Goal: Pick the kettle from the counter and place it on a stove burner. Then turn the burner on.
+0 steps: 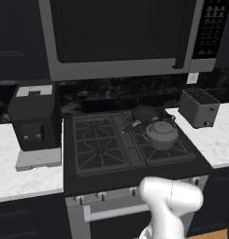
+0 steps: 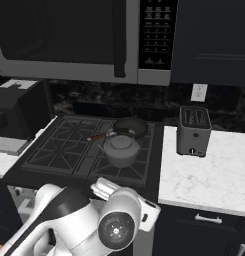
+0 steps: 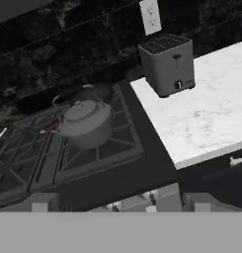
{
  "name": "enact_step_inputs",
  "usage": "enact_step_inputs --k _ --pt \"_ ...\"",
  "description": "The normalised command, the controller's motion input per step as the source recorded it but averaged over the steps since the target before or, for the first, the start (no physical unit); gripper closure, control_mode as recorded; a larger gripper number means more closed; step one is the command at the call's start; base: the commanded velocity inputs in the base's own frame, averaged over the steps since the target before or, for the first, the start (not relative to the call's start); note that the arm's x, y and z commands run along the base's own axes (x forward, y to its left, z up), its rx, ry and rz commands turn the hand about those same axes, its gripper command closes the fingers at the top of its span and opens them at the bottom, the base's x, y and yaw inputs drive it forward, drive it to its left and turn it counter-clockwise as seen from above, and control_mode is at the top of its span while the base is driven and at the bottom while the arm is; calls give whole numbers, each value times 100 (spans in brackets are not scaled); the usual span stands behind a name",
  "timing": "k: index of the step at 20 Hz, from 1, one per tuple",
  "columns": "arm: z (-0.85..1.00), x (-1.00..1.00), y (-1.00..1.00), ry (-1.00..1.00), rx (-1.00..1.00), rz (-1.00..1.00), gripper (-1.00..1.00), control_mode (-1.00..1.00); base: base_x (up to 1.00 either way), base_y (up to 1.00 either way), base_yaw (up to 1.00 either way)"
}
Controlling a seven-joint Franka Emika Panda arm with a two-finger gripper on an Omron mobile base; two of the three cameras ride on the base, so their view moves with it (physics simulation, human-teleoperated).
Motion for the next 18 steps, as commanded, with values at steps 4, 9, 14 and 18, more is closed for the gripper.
enact_step_inputs --k 4,9,14,18 --pt "-100 -45 2 1 -66 21 -100 -100 0 0 0" --pt "-100 -61 0 0 -29 16 -100 -100 0 0 0" --pt "-91 -36 1 -16 -8 17 -100 -100 0 0 0" --pt "-34 13 51 -40 0 14 -100 -100 0 0 0"
